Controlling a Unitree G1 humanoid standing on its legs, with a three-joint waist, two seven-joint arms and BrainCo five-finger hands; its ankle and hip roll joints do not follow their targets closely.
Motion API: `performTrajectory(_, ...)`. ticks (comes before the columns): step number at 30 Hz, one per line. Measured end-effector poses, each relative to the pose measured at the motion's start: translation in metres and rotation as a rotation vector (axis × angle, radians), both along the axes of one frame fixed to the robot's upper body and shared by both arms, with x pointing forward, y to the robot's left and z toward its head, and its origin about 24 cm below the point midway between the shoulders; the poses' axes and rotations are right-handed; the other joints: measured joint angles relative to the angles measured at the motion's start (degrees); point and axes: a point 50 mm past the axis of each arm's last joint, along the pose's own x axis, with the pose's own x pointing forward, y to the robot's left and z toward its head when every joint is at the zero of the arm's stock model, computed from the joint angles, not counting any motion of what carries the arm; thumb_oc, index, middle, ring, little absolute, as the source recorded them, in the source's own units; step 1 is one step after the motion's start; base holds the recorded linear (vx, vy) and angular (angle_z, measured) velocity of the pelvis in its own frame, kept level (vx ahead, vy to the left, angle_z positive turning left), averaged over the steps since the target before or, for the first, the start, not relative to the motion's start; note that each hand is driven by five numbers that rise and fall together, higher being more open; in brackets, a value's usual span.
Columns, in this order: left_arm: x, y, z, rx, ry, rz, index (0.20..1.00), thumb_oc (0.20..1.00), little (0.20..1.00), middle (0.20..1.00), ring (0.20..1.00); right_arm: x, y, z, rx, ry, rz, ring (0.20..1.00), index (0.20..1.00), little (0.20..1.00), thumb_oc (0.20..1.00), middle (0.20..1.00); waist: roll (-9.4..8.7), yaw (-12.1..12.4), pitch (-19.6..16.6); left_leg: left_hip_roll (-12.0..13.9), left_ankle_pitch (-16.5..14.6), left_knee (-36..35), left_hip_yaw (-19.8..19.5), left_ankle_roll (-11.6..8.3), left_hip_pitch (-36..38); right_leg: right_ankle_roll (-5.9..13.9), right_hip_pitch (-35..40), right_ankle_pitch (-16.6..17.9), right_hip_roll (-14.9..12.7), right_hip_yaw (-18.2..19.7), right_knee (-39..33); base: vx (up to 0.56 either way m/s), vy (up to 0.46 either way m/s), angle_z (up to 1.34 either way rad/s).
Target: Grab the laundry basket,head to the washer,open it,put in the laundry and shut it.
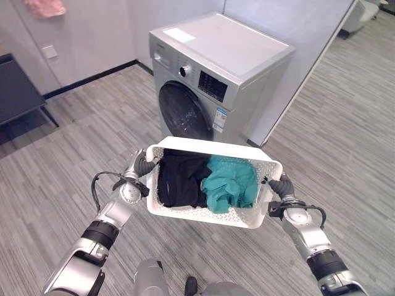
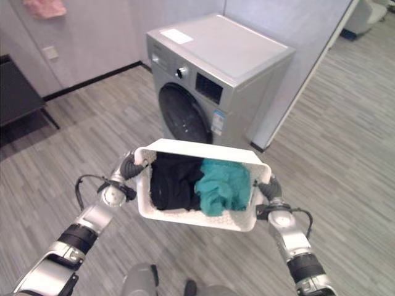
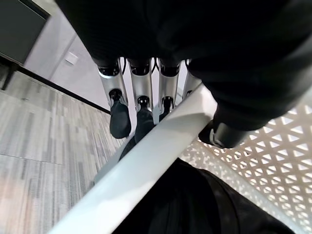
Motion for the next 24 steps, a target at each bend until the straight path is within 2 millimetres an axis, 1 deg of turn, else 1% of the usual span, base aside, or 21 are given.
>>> performTrajectory(1, 0.000, 0.000, 0.000, -0.001, -0.002, -0.001, 0.200, 0.200, 0.200, 0.200, 0.200, 0.000, 0.000, 0.000, 0.000, 0.000, -0.001, 0.200, 0.200, 0.200, 0.200, 0.200, 0.02, -0.1, 0.0, -0.8, 0.9, -6.7, -2.8, -0.69, 0.3, 0.33, 0.6, -0.2, -0.3, 0.3, -0.7, 0.21, 0.081, -0.55)
performTrajectory(2, 0.000, -0.001, 0.000, -0.004, 0.001, -0.003, 0.200, 0.200, 0.200, 0.200, 0.200, -0.001, -0.002, -0.001, -0.004, 0.006, -0.002, 0.200, 0.200, 0.200, 0.200, 0.200, 0.06, -0.3, 0.0, -0.7, 2.7, -10.5, -3.3, -0.40, 0.7, 0.63, 1.3, -0.3, -0.4, -0.2, -1.1, 0.25, 0.102, -0.33)
performTrajectory(3, 0.000, -0.003, -0.004, 0.000, 0.014, -0.007, 0.200, 0.200, 0.200, 0.200, 0.200, -0.002, -0.003, -0.003, -0.010, 0.017, -0.001, 0.200, 0.200, 0.200, 0.200, 0.200, 0.17, -0.6, 0.0, -1.0, 6.7, -17.8, -5.1, -0.12, 2.3, 1.74, 3.5, -0.9, -0.6, 0.1, -1.9, 0.19, 0.073, -0.31)
performTrajectory(4, -0.001, -0.003, -0.004, 0.001, 0.017, -0.009, 0.200, 0.200, 0.200, 0.200, 0.200, -0.002, -0.005, -0.003, -0.015, 0.018, -0.001, 0.200, 0.200, 0.200, 0.200, 0.200, 0.37, -0.6, 0.0, -0.7, 7.6, -20.9, -6.7, -0.22, 3.6, 2.74, 4.7, -1.5, -0.6, 0.1, -2.4, 0.18, 0.077, -0.37)
performTrajectory(5, -0.001, -0.004, -0.005, -0.002, 0.017, -0.013, 0.200, 0.200, 0.200, 0.200, 0.200, -0.002, -0.007, -0.002, -0.019, 0.018, 0.001, 0.200, 0.200, 0.200, 0.200, 0.200, 1.01, -0.5, -0.2, -0.5, 7.5, -21.2, -7.2, 0.09, 4.5, 3.85, 5.6, -2.2, -0.1, 0.5, -2.8, 0.13, 0.061, -0.42)
performTrajectory(6, -0.001, -0.006, -0.005, -0.004, 0.015, -0.016, 0.200, 0.200, 0.200, 0.200, 0.200, -0.002, -0.008, -0.002, -0.018, 0.019, 0.001, 0.200, 0.200, 0.200, 0.200, 0.200, 1.23, -0.5, -0.2, -0.4, 13.3, -20.6, -7.5, 0.65, 5.2, 5.06, 6.4, -3.5, -0.3, 0.2, -2.4, 0.19, 0.092, -0.46)
performTrajectory(7, -0.001, -0.005, -0.005, -0.003, 0.017, -0.016, 0.200, 0.200, 0.200, 0.200, 0.200, -0.003, -0.007, -0.002, -0.017, 0.019, 0.001, 0.200, 0.200, 0.200, 0.200, 0.200, 0.99, -0.2, -0.3, -0.7, 15.7, -19.9, -7.1, -0.03, 5.4, 6.12, 6.7, -4.4, -1.0, -0.1, -2.2, 0.19, 0.103, -0.53)
performTrajectory(8, -0.001, -0.004, -0.005, 0.001, 0.018, -0.014, 0.200, 0.200, 0.200, 0.200, 0.200, -0.003, -0.007, -0.002, -0.014, 0.016, 0.003, 0.200, 0.200, 0.200, 0.200, 0.200, 0.16, 0.3, -0.9, -2.0, 16.4, -19.9, -5.9, -0.50, 5.8, 6.83, 6.5, -5.5, -2.5, -0.7, -2.3, 0.18, 0.111, -0.41)
performTrajectory(9, 0.001, -0.006, -0.002, 0.001, 0.009, -0.018, 0.200, 0.200, 0.200, 0.200, 0.200, -0.003, -0.008, 0.002, -0.013, 0.002, 0.000, 0.200, 0.200, 0.200, 0.200, 0.200, -0.09, 0.1, -1.0, -3.2, 16.3, -20.2, -5.4, -0.35, 6.0, 6.89, 6.7, -5.6, -3.9, -2.0, -2.9, 0.26, 0.192, -0.31)
performTrajectory(10, 0.006, -0.009, 0.006, 0.000, -0.017, -0.027, 0.200, 0.200, 0.200, 0.200, 0.200, -0.001, -0.011, 0.009, -0.008, -0.031, -0.009, 0.200, 0.200, 0.200, 0.200, 0.200, -0.03, -0.1, -1.0, -5.6, 16.1, -20.0, -4.3, 0.16, 6.0, 7.21, 7.0, -5.6, -6.0, -3.9, -4.5, 0.30, 0.231, -0.09)
performTrajectory(11, 0.007, -0.009, 0.008, 0.000, -0.023, -0.028, 0.200, 0.200, 0.200, 0.200, 0.200, -0.001, -0.011, 0.011, -0.007, -0.037, -0.010, 0.200, 0.200, 0.200, 0.200, 0.200, 0.03, -0.2, -1.0, -6.1, 16.0, -19.9, -4.1, 0.27, 6.0, 7.35, 7.3, -5.6, -6.4, -4.4, -4.8, 0.24, 0.188, -0.07)
performTrajectory(12, 0.011, -0.010, 0.015, -0.001, -0.048, -0.027, 0.200, 0.200, 0.200, 0.200, 0.200, -0.002, -0.011, 0.016, -0.004, -0.062, -0.008, 0.200, 0.200, 0.200, 0.200, 0.200, 0.33, -0.5, -0.8, -8.0, 14.8, -19.1, -3.1, 2.00, 6.4, 8.73, 8.9, -5.0, -8.6, -4.9, -6.0, 0.24, 0.220, -0.03)
performTrajectory(13, 0.013, -0.010, 0.018, -0.004, -0.062, -0.024, 0.200, 0.200, 0.200, 0.200, 0.200, -0.003, -0.010, 0.019, -0.002, -0.074, -0.005, 0.200, 0.200, 0.200, 0.200, 0.200, 0.83, -0.4, -0.5, -8.4, 14.8, -19.1, -3.2, 2.01, 6.9, 9.30, 8.9, -5.3, -9.0, -5.1, -5.0, 0.14, 0.142, -0.04)
performTrajectory(14, 0.014, -0.011, 0.021, -0.005, -0.073, -0.024, 0.200, 0.200, 0.200, 0.200, 0.200, -0.003, -0.011, 0.019, -0.001, -0.079, -0.006, 0.200, 0.200, 0.200, 0.200, 0.200, 1.47, -0.4, 0.0, -8.3, 14.7, -19.1, -3.4, 2.19, 7.4, 9.38, 8.5, -5.5, -9.0, -5.2, -4.1, 0.22, 0.222, -0.03)
performTrajectory(15, 0.015, -0.012, 0.022, -0.001, -0.078, -0.028, 0.200, 0.200, 0.200, 0.200, 0.200, -0.003, -0.011, 0.020, 0.000, -0.082, -0.008, 0.200, 0.200, 0.200, 0.200, 0.200, 1.76, -0.6, 0.1, -8.3, 13.8, -18.7, -3.0, 3.24, 7.6, 9.63, 8.5, -5.3, -9.1, -5.1, -3.8, 0.16, 0.173, -0.01)
performTrajectory(18, 0.017, -0.011, 0.028, 0.004, -0.104, -0.023, 0.200, 0.200, 0.200, 0.200, 0.200, -0.001, -0.012, 0.029, -0.007, -0.116, -0.001, 0.200, 0.200, 0.200, 0.200, 0.200, 1.90, -0.1, 0.2, -8.9, 10.6, -14.2, -1.7, 3.07, 6.0, 10.14, 8.8, -5.7, -10.1, -4.7, -3.6, 0.26, 0.298, -0.17)
performTrajectory(20, 0.017, -0.011, 0.029, 0.004, -0.105, -0.022, 0.200, 0.200, 0.200, 0.200, 0.200, 0.000, -0.012, 0.032, -0.010, -0.128, 0.004, 0.200, 0.200, 0.200, 0.200, 0.200, 1.90, -0.5, 0.2, -9.0, 8.6, -12.4, -1.0, 3.74, 5.8, 10.30, 8.4, -5.6, -10.3, -4.1, -2.5, 0.22, 0.291, -0.38)
performTrajectory(21, 0.017, -0.010, 0.028, 0.008, -0.104, -0.015, 0.200, 0.200, 0.200, 0.200, 0.200, 0.002, -0.011, 0.035, -0.020, -0.138, 0.008, 0.200, 0.200, 0.200, 0.200, 0.200, 2.85, 0.1, 0.4, -7.1, 8.7, -13.8, 0.3, 4.00, 7.6, 10.67, 6.0, -6.4, -9.6, -1.8, 3.2, 0.07, 0.146, -0.61)
performTrajectory(22, 0.017, -0.009, 0.029, 0.009, -0.108, -0.016, 0.200, 0.200, 0.200, 0.200, 0.200, 0.002, -0.011, 0.036, -0.026, -0.142, 0.010, 0.200, 0.200, 0.200, 0.200, 0.200, 2.94, 0.0, 0.4, -7.1, 8.3, -14.1, 1.4, 4.51, 8.6, 10.86, 4.5, -6.4, -9.4, -1.0, 6.9, 0.09, 0.246, -0.78)
performTrajectory(23, 0.018, -0.010, 0.033, 0.010, -0.124, -0.017, 0.200, 0.200, 0.200, 0.200, 0.200, 0.002, -0.012, 0.042, -0.042, -0.163, 0.020, 0.200, 0.200, 0.200, 0.200, 0.200, 3.38, -0.1, 0.5, -5.6, 8.4, -15.0, 1.7, 4.70, 10.2, 11.85, 0.1, -7.8, -9.2, -0.1, 16.8, 0.01, 0.138, -0.54)
performTrajectory(24, 0.019, -0.010, 0.036, 0.009, -0.134, -0.019, 0.200, 0.200, 0.200, 0.200, 0.200, 0.001, -0.012, 0.045, -0.046, -0.174, 0.022, 0.200, 0.200, 0.200, 0.200, 0.200, 3.06, -0.6, 0.5, -5.7, 7.7, -15.2, 2.2, 5.67, 11.0, 12.17, -2.5, -8.6, -9.3, 0.1, 21.4, 0.02, 0.135, -0.51)
